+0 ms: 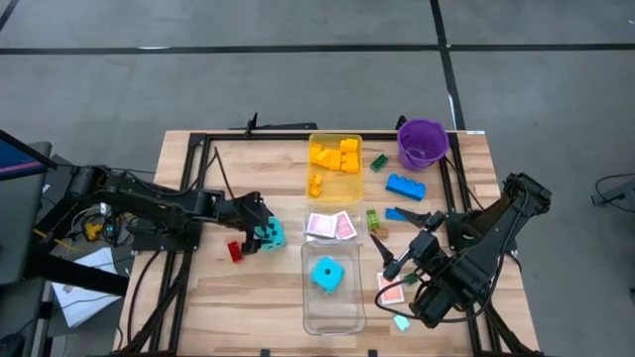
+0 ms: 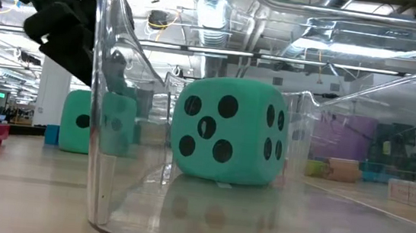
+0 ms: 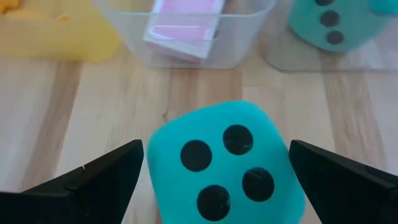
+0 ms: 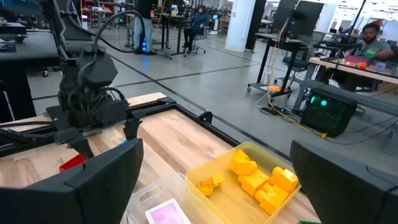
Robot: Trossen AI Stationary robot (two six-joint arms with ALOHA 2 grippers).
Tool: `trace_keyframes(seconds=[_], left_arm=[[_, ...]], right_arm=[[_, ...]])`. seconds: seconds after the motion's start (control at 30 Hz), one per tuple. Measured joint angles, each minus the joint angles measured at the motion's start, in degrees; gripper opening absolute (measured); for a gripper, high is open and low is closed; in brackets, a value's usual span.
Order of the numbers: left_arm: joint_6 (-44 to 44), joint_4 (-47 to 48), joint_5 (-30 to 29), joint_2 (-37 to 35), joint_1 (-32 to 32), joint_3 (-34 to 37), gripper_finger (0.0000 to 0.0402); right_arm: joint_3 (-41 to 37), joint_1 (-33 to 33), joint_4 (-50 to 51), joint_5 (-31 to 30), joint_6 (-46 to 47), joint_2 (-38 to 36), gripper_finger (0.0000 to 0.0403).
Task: Pick & Place Toys
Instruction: Put the blue dice into the bottom transparent bin
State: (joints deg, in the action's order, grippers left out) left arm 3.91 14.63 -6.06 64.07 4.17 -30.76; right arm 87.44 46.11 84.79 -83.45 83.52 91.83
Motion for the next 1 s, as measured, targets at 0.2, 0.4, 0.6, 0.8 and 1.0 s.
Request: trace_keyframes(seconds=[0.2, 0.4, 0.6, 0.8, 1.0], left_arm=[[4.4, -0.01, -3.6, 0.0, 4.16, 0.0, 0.04], [10.12, -0.11, -9.82, 0.0, 7.46, 0.0, 0.04], [14.29, 0.36, -13.02, 0.0, 8.79, 0.0, 0.04], [16.43, 1.07, -14.57, 0.26, 9.6, 0.0, 0.04], [19.28, 1.07, -15.27, 0.24, 10.1, 0.0, 0.04]], right_arm=[[0.0, 0.0, -0.02, 1.29, 0.03, 0.0, 0.0398], [0.0, 0.0, -0.02, 1.3, 0.04, 0.0, 0.0398], [0.0, 0.0, -0.02, 1.3, 0.03, 0.0, 0.0398], [0.0, 0.0, -0.04, 1.59, 0.04, 0.0, 0.0398], [0.0, 0.0, -0.04, 2.21, 0.05, 0.0, 0.0398]])
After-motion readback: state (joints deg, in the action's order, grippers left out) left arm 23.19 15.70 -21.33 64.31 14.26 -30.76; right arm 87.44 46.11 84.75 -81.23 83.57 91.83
